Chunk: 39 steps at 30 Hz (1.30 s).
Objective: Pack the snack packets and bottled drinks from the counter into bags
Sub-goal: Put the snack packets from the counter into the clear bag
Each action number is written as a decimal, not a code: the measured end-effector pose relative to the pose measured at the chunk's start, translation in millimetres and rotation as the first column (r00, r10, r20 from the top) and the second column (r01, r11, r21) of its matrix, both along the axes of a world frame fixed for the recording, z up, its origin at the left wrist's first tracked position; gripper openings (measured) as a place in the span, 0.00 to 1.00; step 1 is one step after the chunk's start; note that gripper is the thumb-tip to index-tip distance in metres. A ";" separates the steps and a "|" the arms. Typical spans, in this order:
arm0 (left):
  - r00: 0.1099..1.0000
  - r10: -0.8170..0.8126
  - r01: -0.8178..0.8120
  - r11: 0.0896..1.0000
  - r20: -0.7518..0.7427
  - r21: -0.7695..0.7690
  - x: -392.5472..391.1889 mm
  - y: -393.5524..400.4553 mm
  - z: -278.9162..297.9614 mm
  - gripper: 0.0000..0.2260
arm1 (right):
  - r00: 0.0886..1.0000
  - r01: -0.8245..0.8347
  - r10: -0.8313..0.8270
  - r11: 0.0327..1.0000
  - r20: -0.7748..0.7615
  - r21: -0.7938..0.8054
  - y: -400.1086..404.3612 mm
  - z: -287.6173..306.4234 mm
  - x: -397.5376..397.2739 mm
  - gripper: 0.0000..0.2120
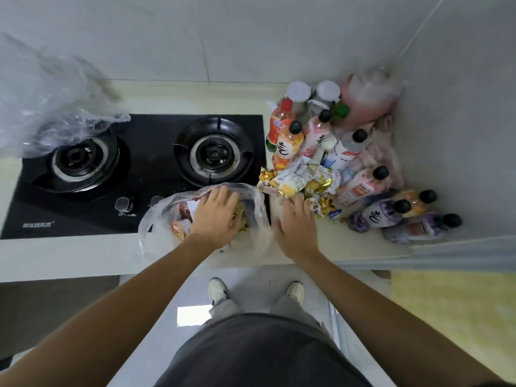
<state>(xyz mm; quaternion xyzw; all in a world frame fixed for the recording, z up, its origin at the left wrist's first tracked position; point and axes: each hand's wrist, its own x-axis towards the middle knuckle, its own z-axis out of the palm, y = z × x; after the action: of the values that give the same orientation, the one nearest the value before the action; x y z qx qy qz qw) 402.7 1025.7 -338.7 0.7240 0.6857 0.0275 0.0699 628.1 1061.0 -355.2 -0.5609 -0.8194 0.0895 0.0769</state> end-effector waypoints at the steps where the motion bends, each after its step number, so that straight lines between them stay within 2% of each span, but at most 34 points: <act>1: 1.000 -0.012 0.012 1.000 0.011 0.001 10.8 5.3 -0.3 0.17 | 0.999 0.031 -0.030 0.999 0.021 -0.037 3.3 -2.3 13.3 0.18; 6: 0.995 -0.065 0.068 0.997 0.081 -0.035 69.9 33.8 -0.6 0.24 | 0.992 0.114 -0.101 0.973 0.076 -0.198 22.2 -19.0 69.9 0.30; 9: 0.991 -0.091 0.096 0.994 0.102 -0.045 95.7 59.3 -2.1 0.29 | 0.991 0.099 -0.073 0.962 0.108 -0.253 37.0 -31.9 89.1 0.40; 12: 0.991 -0.062 0.070 0.996 0.117 -0.064 111.8 85.3 -6.3 0.28 | 0.991 0.072 -0.038 0.958 0.124 -0.279 49.8 -40.9 97.7 0.44; 17: 0.997 -0.026 0.034 0.992 0.069 -0.121 130.8 104.3 -15.6 0.22 | 0.992 -0.028 0.059 0.962 0.109 -0.271 48.4 -53.0 101.0 0.44; 20: 0.993 0.033 -0.015 0.987 0.112 -0.163 137.7 103.3 -23.5 0.20 | 0.987 -0.070 0.105 0.965 0.124 -0.254 44.5 -56.0 104.4 0.38; 24: 0.989 0.068 -0.048 0.988 0.131 -0.144 138.9 103.2 -27.9 0.16 | 0.975 -0.128 0.170 0.957 0.143 -0.260 45.4 -58.1 109.4 0.31; 30: 0.974 0.161 -0.137 0.978 0.157 -0.155 141.0 106.1 -24.6 0.22 | 0.972 -0.138 0.184 0.950 0.145 -0.280 51.3 -57.9 113.0 0.31; 36: 0.982 0.183 -0.170 0.964 0.046 -0.205 135.6 96.2 -13.1 0.27 | 0.972 -0.134 0.161 0.979 0.169 -0.157 54.1 -59.0 113.6 0.27; 39: 0.989 0.147 -0.147 0.966 -0.013 -0.211 134.6 94.8 -17.0 0.28 | 0.981 -0.099 0.126 0.979 0.149 -0.178 52.3 -57.0 108.6 0.25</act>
<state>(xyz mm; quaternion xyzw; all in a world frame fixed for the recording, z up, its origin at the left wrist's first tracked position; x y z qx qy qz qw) 537.3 1120.5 -355.6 0.6595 0.7364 -0.0396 0.1453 736.7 1113.2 -412.2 -0.5233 -0.8429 0.1180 -0.0421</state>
